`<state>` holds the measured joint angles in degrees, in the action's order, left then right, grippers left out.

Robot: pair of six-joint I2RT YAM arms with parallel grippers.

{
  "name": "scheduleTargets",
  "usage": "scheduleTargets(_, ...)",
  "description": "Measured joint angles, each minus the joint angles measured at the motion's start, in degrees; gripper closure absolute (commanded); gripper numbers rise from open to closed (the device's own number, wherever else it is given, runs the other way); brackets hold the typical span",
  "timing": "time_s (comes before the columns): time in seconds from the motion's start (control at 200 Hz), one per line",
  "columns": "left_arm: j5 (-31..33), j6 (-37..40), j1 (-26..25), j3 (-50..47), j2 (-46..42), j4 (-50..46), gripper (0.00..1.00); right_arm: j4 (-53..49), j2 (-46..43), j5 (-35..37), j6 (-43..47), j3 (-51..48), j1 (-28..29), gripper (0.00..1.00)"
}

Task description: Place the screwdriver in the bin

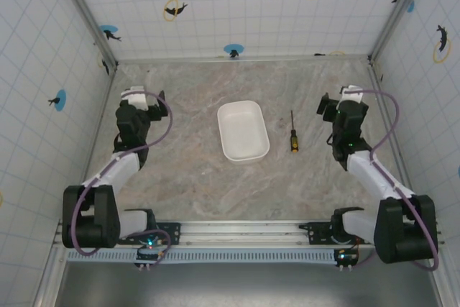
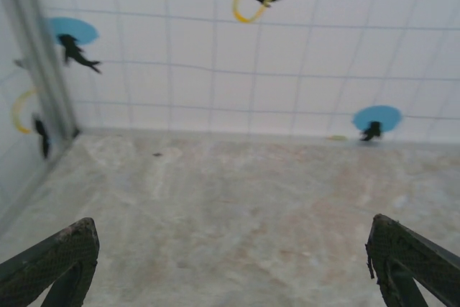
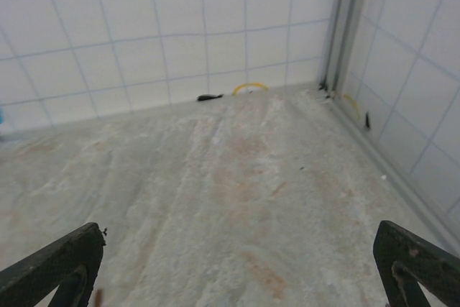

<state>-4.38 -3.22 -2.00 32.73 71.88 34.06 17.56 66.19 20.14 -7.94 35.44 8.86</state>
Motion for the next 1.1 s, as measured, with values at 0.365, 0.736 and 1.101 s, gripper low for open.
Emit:
scheduleTargets(0.365, -17.84, -13.92, -4.5, -0.61, 3.1, -13.35, 0.02, -31.85, 11.1, -15.8, -8.74, 8.85, 7.74, 0.01)
scheduleTargets(0.736, -18.97, -17.05, -5.86, -3.61, -1.4, -20.41, 0.02, -38.45, 22.67, -16.48, -11.5, 13.75, 11.78, 0.16)
scheduleTargets(1.101, -18.95, -17.84, -6.71, -3.61, -0.17, -22.08, 0.03, -40.85, 30.67, -13.18, -12.46, 19.93, 15.69, 0.35)
